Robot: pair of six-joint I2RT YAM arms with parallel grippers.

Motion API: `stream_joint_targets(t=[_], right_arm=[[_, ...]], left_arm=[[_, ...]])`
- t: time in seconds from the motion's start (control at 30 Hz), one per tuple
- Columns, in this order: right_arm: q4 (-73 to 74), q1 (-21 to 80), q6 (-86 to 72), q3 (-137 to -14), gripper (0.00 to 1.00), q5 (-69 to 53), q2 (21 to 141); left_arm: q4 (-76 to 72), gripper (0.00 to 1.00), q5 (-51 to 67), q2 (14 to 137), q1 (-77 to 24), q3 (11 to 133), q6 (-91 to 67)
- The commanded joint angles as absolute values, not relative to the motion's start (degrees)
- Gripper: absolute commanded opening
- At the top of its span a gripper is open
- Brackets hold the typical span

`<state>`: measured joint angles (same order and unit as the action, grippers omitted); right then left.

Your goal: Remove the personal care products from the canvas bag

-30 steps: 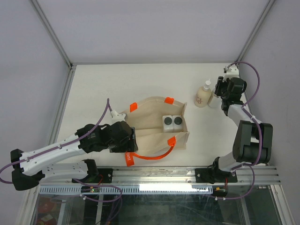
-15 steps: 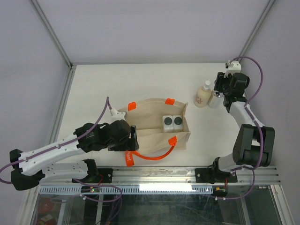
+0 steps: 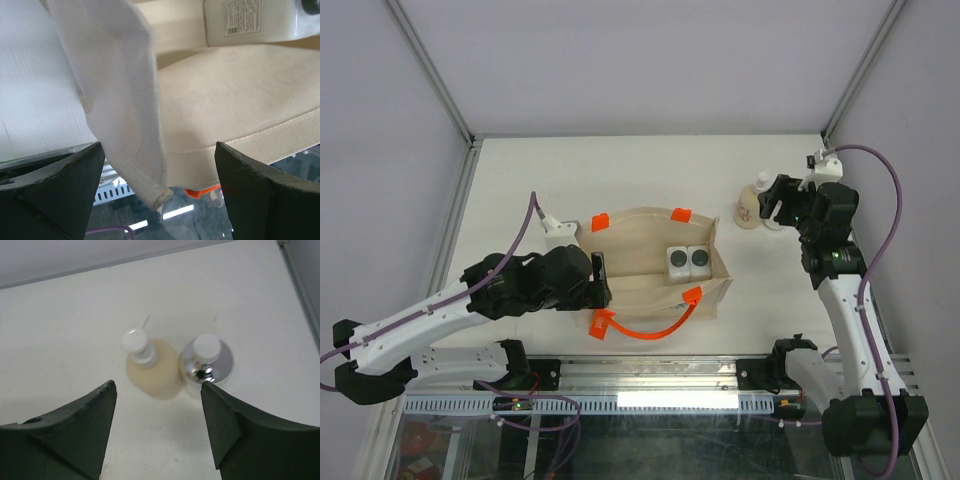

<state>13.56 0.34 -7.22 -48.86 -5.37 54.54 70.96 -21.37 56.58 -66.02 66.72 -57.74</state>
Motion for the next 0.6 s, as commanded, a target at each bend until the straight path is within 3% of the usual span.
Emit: stream_joint_targets(t=[0.0,0.27,0.57], right_arm=[[20.9,1.8,-9.6,-50.0,0.71,-8.7,48.9],[23.5,13.2,-9.0,-58.8,0.70,-20.0,49.1],[26.1,41.9,-9.0,-70.8,0.70,-12.5,59.7]], left_arm=[[72.3,0.87,-24.6,53.6,-66.2,67.5,-61.6],[72.7,0.73,-21.1,46.6,-66.2,58.5,-69.4],[73.0,0.57,-19.2,42.9,-66.2,54.1,-71.9]])
